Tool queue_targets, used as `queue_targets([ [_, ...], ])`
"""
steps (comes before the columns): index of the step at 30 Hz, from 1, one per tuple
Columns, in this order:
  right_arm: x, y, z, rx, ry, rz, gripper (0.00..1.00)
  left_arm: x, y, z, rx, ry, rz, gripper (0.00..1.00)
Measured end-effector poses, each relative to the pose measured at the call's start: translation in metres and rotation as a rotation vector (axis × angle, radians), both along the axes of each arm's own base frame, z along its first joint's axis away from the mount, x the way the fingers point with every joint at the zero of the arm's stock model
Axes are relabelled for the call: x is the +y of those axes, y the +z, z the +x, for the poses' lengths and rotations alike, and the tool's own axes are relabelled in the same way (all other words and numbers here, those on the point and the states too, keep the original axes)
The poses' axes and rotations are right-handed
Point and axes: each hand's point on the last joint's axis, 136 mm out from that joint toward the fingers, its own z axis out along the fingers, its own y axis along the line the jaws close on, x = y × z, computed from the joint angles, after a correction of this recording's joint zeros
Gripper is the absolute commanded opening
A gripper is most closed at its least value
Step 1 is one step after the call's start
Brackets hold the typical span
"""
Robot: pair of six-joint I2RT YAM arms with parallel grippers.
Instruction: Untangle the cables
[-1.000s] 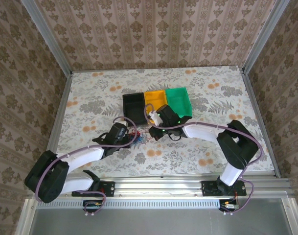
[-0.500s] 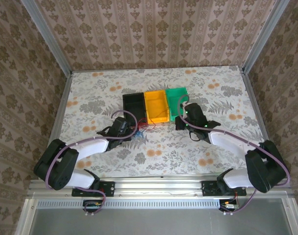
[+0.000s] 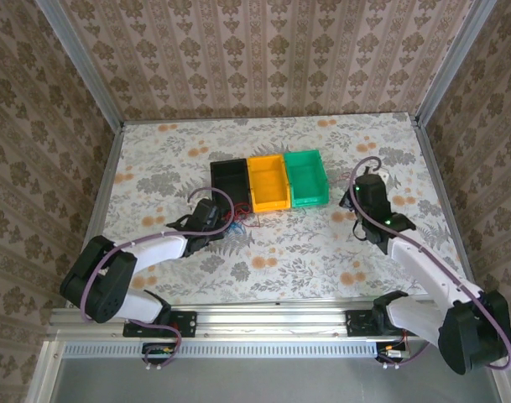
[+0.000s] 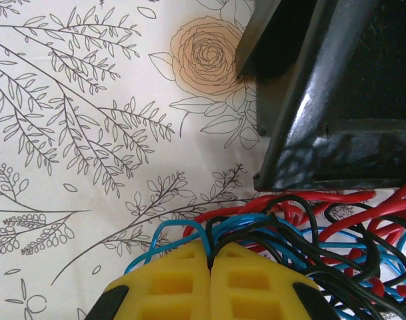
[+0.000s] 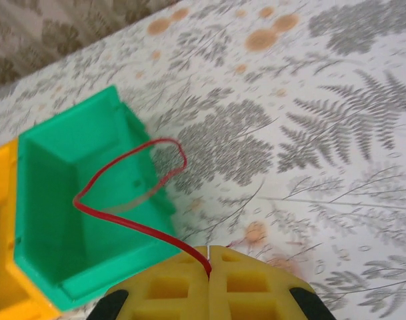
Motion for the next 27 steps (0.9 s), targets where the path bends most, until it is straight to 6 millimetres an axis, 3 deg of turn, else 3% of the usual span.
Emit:
queue_targets([
  [4,-0.011,0.014,-0.002,-0.041,-0.009,0.008,0.0,-0.003,0.0,0.0,-0.003,-0.032,0.002,0.0],
  [9,0.002,0.031,0.001,-0.067,0.077,0.01,0.0,-0.018,0.002,-0.002,-0.033,-0.137,-0.002,0.0],
  [16,0.022,0.106,0.021,-0.215,0.191,0.011,0.0,-0.055,0.006,-0.018,-0.046,-0.347,-0.073,0.0],
  [19,0.03,0.128,0.033,-0.259,0.23,0.016,0.0,-0.064,0.008,-0.023,-0.046,-0.4,-0.096,0.0],
  [23,0.042,0.133,0.051,-0.253,0.274,0.028,0.0,-0.07,0.008,-0.027,-0.041,-0.437,-0.11,0.0],
  [27,0.052,0.115,0.072,-0.199,0.303,0.036,0.0,-0.073,0.008,-0.029,-0.037,-0.461,-0.117,0.0],
])
